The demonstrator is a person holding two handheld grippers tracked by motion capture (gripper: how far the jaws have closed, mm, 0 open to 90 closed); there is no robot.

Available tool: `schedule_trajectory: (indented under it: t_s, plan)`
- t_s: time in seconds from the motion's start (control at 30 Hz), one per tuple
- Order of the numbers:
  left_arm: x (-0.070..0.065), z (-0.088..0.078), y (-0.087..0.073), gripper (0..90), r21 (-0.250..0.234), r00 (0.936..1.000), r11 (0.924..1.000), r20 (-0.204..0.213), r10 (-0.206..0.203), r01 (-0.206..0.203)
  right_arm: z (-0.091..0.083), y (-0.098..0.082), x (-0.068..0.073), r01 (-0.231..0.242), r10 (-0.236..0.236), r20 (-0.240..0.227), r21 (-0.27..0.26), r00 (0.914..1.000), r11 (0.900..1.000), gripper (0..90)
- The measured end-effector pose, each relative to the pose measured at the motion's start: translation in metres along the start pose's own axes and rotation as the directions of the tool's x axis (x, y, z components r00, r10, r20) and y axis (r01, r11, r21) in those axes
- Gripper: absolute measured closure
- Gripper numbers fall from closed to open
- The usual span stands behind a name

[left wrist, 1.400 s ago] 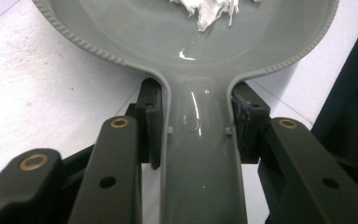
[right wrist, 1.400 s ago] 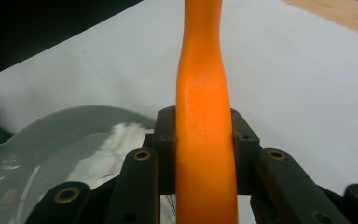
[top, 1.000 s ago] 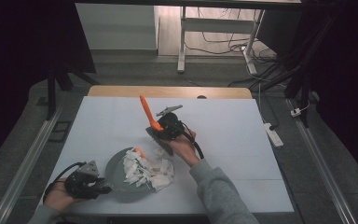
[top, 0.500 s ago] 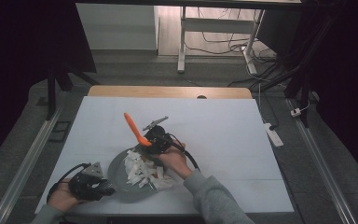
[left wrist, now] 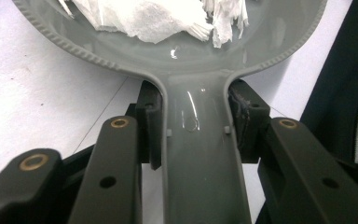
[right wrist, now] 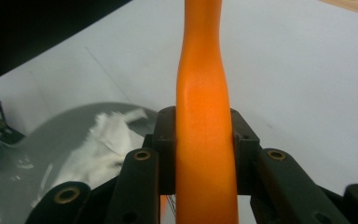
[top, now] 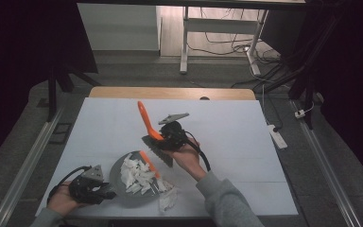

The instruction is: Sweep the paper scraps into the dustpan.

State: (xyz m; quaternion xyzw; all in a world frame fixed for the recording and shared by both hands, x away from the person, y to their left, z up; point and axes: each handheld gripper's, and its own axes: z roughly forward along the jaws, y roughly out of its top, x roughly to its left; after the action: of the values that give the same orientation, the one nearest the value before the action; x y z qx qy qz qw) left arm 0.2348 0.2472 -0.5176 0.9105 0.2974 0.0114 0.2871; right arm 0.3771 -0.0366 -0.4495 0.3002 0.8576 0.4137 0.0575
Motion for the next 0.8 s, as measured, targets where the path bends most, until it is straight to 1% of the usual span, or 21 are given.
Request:
schedule_trajectory:
  t_s: [0.1, 0.2, 0.3, 0.4, 0.53, 0.63, 0.73, 0.8]
  plan:
    - [0.0, -0.003, -0.003, 61.9, -0.003, 1.0, 1.0, 0.0, -0.006, 0.006, -0.013, -0.01, -0.009, -0.019, 0.019, 0.038, 0.007, 0.9991, 1.0, 70.2]
    - [0.002, -0.006, -0.006, 61.9, -0.002, 1.0, 1.0, -0.003, -0.003, 0.003, -0.024, -0.024, -0.017, -0.038, 0.037, 0.068, 0.022, 0.997, 0.999, 70.2]
    - [0.004, -0.011, -0.011, 61.8, -0.01, 0.9999, 0.9999, -0.006, -0.01, 0.01, -0.032, -0.039, -0.021, -0.062, 0.058, 0.091, 0.044, 0.9941, 0.997, 70.2]
    - [0.005, -0.016, -0.015, 61.9, -0.005, 0.9999, 0.9999, -0.012, -0.011, 0.011, -0.038, -0.052, -0.021, -0.072, 0.066, 0.099, 0.064, 0.9929, 0.995, 70.2]
    - [0.005, -0.02, -0.021, 61.9, -0.002, 0.9999, 1.0, -0.011, -0.006, 0.006, -0.045, -0.069, -0.019, -0.09, 0.082, 0.097, 0.087, 0.9919, 0.992, 70.2]
    - [0.004, -0.023, -0.027, 61.9, -0.001, 1.0, 1.0, -0.005, 0.001, -0.001, -0.049, -0.079, -0.017, -0.099, 0.091, 0.093, 0.092, 0.9915, 0.991, 70.2]
    - [0.003, -0.026, -0.033, 61.9, -0.003, 0.9999, 0.9999, 0.007, 0.01, -0.01, -0.054, -0.085, -0.015, -0.104, 0.097, 0.082, 0.084, 0.9918, 0.991, 70.2]
    - [0.002, -0.027, -0.037, 62.0, 0.003, 0.9994, 0.9995, 0.019, 0.03, -0.03, -0.057, -0.087, -0.012, -0.112, 0.106, 0.077, 0.082, 0.9914, 0.99, 70.2]
